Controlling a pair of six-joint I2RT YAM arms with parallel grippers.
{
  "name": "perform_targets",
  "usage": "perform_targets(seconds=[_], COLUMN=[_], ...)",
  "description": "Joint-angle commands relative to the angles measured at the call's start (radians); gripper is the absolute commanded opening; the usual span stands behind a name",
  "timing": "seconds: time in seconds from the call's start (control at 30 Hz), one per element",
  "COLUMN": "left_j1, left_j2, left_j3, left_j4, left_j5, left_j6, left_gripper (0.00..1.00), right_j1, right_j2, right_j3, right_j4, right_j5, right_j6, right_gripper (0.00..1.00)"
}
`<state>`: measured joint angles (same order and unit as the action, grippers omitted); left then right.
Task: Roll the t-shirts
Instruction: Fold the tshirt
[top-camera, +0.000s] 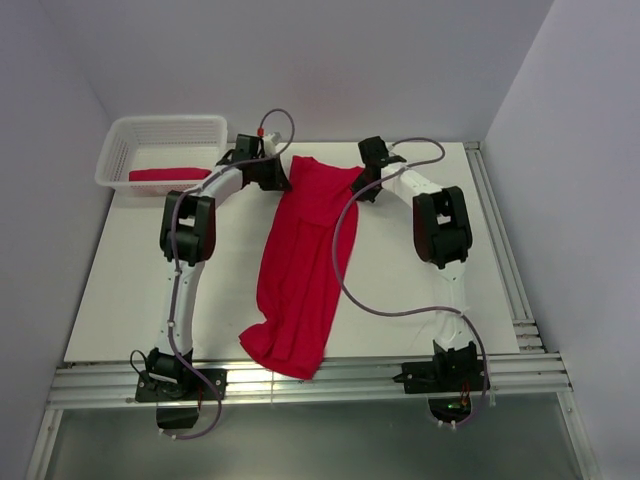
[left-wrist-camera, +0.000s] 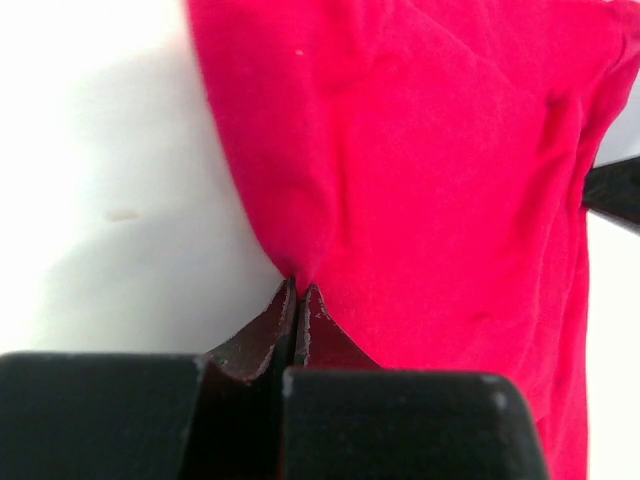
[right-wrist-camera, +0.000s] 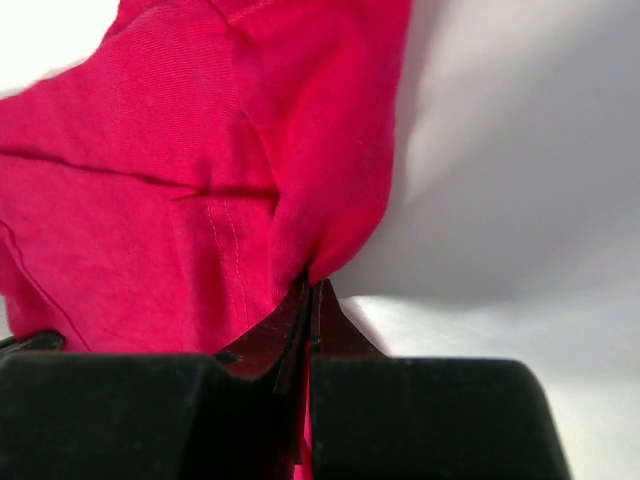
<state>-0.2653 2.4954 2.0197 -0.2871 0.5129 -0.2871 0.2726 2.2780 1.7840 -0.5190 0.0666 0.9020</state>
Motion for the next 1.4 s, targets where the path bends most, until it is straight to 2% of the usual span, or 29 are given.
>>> perform_targets(seconds=[0.0,0.2,0.27,0.37,0.47,0.53,0.57,0.6,0.7,0.8,0.9,1.0,1.17,1.33,1.37], left_j1=[0.067,0.116,0.130,0.141,0.141,0.141,0.141,0.141,0.140,0.124,0.103,0.069,0.029,0.020,0.020], left_j2=[0.008,-0.021,-0.050,-0.059,-0.018,-0.004,-0.006,-0.013,-0.061,-0.111,-0.177,-0.274,-0.501,-0.763,-0.803], left_j3=[0.011,-0.070,-0.114,-0.151,-0.086,-0.056,-0.056,-0.079,-0.116,-0.102,-0.114,-0.160,-0.356,-0.519,-0.591], left_j4=[0.042,0.074,0.124,0.152,0.112,0.109,0.114,0.146,0.178,0.152,0.126,0.120,0.199,0.161,0.145], left_j5=[-0.025,-0.051,-0.068,-0.071,-0.062,-0.060,-0.047,-0.047,-0.076,-0.122,-0.154,-0.227,-0.320,-0.248,-0.199], left_j6=[-0.083,-0.122,-0.147,-0.165,-0.165,-0.158,-0.150,-0.150,-0.144,-0.089,-0.020,0.052,0.138,0.241,0.267], left_gripper=[0.00,0.01,0.00,0.01,0.12,0.24,0.34,0.61,0.86,0.93,0.98,1.00,0.99,1.00,0.99], right_j1=[0.022,0.023,0.022,0.013,-0.004,-0.012,-0.015,-0.018,-0.022,-0.030,-0.041,-0.046,-0.032,0.043,0.060], right_j2=[0.060,0.201,0.248,0.270,0.265,0.262,0.258,0.253,0.226,0.189,0.140,0.051,-0.236,-0.548,-0.598], right_j3=[0.110,0.316,0.399,0.433,0.414,0.423,0.428,0.430,0.427,0.420,0.407,0.342,0.045,-0.302,-0.363], right_j4=[0.016,0.002,-0.006,0.030,0.106,0.126,0.128,0.131,0.132,0.093,0.051,0.056,0.145,0.169,0.177], right_j5=[-0.031,-0.142,-0.177,-0.212,-0.254,-0.263,-0.261,-0.260,-0.243,-0.200,-0.165,-0.127,-0.106,-0.077,-0.079], right_j6=[0.014,-0.009,-0.020,-0.026,-0.022,-0.026,-0.032,-0.044,-0.069,-0.098,-0.141,-0.192,-0.294,-0.353,-0.360], right_gripper=[0.00,0.01,0.03,0.08,0.12,0.14,0.16,0.20,0.38,0.48,0.50,0.50,0.51,0.51,0.51])
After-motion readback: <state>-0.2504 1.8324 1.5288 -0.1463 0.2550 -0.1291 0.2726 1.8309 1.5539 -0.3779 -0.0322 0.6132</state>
